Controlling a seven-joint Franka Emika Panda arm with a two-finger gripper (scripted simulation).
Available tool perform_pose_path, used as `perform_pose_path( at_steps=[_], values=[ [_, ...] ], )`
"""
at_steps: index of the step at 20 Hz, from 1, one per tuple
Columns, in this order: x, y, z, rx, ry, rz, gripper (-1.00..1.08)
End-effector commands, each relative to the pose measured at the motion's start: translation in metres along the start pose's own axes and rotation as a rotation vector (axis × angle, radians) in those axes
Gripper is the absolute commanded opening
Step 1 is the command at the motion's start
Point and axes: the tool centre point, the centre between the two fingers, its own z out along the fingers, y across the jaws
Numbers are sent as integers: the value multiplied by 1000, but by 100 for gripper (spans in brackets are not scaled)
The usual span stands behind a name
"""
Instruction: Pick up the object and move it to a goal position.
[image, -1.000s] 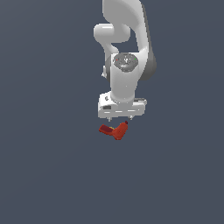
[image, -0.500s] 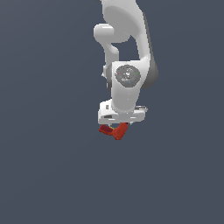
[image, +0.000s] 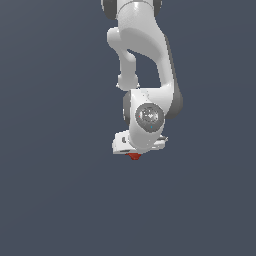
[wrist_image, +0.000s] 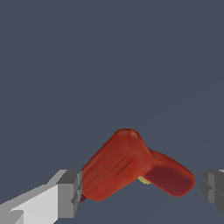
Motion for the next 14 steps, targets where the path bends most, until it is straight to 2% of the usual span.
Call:
perform_pose_path(
  at_steps=[1, 8, 14],
  values=[
    [6, 1, 9, -7, -33, -7, 108],
    [17, 4, 27, -22, -99, -19, 108],
    [21, 5, 36, -29, -129, -24, 108]
  ],
)
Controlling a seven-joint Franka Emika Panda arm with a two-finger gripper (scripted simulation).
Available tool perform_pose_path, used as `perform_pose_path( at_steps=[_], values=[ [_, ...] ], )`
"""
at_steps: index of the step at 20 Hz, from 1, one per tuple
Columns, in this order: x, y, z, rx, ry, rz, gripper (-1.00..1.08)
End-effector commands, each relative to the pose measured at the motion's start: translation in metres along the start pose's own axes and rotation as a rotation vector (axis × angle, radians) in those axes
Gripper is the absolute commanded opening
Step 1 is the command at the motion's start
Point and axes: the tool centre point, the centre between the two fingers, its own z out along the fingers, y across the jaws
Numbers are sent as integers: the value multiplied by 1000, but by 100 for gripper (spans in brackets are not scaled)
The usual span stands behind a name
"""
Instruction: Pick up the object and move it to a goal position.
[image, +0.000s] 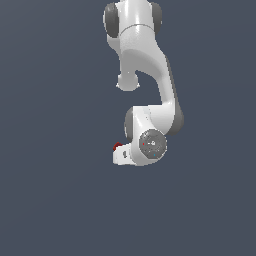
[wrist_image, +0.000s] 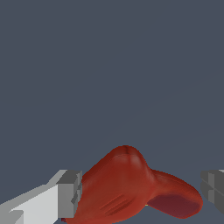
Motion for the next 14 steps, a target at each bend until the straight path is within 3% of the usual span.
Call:
perform_pose_path(
  at_steps=[1, 14],
  values=[
    [1, 0, 2, -2, -8, -1, 108],
    [1, 0, 27, -3, -11, -2, 108]
  ],
)
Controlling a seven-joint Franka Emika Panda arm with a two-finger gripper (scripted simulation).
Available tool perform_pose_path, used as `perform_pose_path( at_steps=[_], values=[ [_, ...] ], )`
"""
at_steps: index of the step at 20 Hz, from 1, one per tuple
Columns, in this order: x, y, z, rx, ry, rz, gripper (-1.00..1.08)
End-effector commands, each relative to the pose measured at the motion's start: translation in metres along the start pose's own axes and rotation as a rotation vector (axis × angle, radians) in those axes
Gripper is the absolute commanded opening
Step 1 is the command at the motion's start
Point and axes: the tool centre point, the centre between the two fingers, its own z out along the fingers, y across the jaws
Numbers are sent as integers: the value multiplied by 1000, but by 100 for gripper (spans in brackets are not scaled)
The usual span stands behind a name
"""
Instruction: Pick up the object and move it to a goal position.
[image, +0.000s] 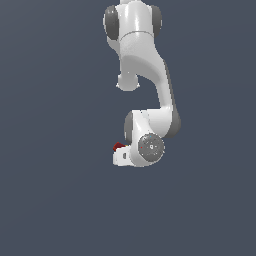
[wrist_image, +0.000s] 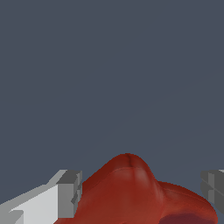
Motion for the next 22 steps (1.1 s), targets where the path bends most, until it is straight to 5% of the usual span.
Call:
perform_pose_path(
  at_steps=[1, 4, 5, 22],
  values=[
    [0, 0, 8, 0, -1, 0, 108],
    [0, 0, 11, 0, -1, 0, 108],
    [0, 0, 11, 0, -1, 0, -100],
    [2, -2, 6, -2, 27, -5, -100]
  ],
)
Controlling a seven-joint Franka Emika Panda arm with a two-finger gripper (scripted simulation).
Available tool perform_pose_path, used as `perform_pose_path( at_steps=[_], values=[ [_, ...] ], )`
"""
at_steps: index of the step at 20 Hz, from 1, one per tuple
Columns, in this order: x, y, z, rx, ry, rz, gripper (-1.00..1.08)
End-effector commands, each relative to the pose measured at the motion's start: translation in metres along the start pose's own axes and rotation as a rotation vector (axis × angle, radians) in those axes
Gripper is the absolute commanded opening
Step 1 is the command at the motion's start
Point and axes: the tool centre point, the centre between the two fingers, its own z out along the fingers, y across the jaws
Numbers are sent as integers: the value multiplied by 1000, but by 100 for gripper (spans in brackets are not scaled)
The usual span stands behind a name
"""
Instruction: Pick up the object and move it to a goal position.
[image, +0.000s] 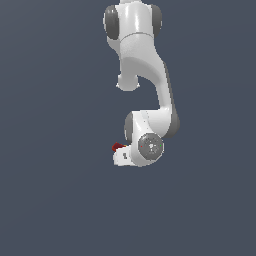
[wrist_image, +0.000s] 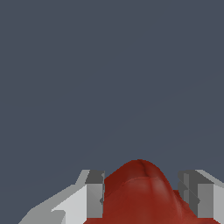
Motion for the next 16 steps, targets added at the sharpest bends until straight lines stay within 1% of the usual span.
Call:
perform_pose_path(
  at_steps=[1, 4, 8, 11, 16],
  values=[
    [1, -1, -3, -2, 18, -2, -100],
    [4, -2, -8, -5, 49, -6, -100],
    [7, -5, -17, -11, 106, -14, -100],
    [10, -8, -26, -16, 160, -21, -100],
    [14, -14, -44, -26, 265, -35, -100]
  ],
)
